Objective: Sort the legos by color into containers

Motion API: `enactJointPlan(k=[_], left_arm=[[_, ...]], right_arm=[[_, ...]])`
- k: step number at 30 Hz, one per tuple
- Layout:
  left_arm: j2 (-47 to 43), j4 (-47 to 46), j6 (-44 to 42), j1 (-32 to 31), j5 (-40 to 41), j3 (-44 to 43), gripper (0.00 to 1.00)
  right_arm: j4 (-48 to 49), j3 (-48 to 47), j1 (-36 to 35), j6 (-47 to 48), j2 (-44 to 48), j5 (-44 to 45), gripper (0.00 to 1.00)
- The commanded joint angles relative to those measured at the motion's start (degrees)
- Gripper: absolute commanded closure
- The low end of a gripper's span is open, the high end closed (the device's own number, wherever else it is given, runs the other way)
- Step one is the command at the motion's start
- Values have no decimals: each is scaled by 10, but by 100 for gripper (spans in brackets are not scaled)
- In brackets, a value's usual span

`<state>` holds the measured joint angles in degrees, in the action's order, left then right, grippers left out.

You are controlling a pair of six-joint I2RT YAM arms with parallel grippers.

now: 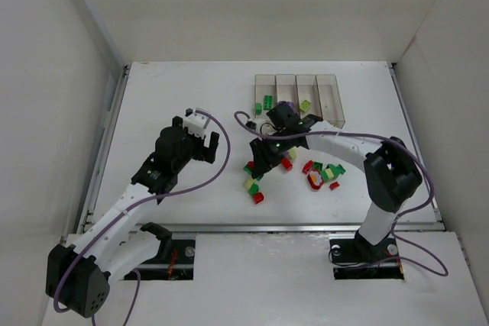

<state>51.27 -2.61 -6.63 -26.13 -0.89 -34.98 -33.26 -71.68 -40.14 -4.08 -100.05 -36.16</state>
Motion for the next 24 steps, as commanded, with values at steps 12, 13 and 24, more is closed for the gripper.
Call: enactJointPlan(k=[12, 13, 24], left_arm=[[-8, -27, 2, 3, -7, 4, 18], [-8, -27, 2, 3, -7, 4, 18], [-8, -27, 2, 3, -2, 4, 18]], right_arm=[[-116, -64, 77, 107, -98, -328, 86], [-132, -70, 77, 116, -98, -340, 86], [-27, -100, 89, -38, -60, -253, 94]])
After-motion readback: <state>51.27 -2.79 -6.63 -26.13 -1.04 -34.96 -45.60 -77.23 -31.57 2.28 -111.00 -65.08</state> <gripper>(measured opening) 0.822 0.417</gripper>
